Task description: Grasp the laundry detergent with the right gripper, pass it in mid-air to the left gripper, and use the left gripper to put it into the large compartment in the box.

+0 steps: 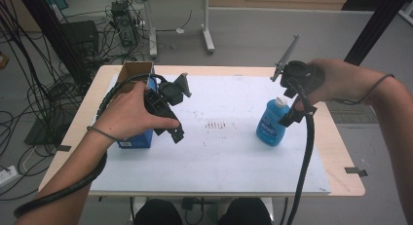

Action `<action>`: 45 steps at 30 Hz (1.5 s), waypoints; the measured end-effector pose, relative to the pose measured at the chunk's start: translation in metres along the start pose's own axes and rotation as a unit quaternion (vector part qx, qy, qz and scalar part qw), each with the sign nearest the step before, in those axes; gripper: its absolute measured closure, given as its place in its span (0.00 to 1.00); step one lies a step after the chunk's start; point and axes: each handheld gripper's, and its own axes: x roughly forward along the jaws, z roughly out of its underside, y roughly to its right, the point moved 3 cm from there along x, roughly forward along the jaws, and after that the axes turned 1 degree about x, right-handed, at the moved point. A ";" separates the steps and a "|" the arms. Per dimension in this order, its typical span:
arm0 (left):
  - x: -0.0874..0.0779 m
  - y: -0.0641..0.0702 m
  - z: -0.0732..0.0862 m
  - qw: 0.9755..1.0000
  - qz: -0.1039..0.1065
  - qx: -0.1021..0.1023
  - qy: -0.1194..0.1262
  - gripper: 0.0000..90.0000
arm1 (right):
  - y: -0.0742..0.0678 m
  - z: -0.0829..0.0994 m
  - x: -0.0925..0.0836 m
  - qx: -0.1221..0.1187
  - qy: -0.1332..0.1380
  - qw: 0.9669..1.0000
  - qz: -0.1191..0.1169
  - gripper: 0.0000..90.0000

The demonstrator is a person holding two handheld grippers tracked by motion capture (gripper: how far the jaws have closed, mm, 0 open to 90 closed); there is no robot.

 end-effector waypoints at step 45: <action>0.009 0.001 0.005 1.000 0.008 -0.005 0.005 0.08 | -0.003 0.028 -0.003 0.023 -0.003 1.000 0.015 0.07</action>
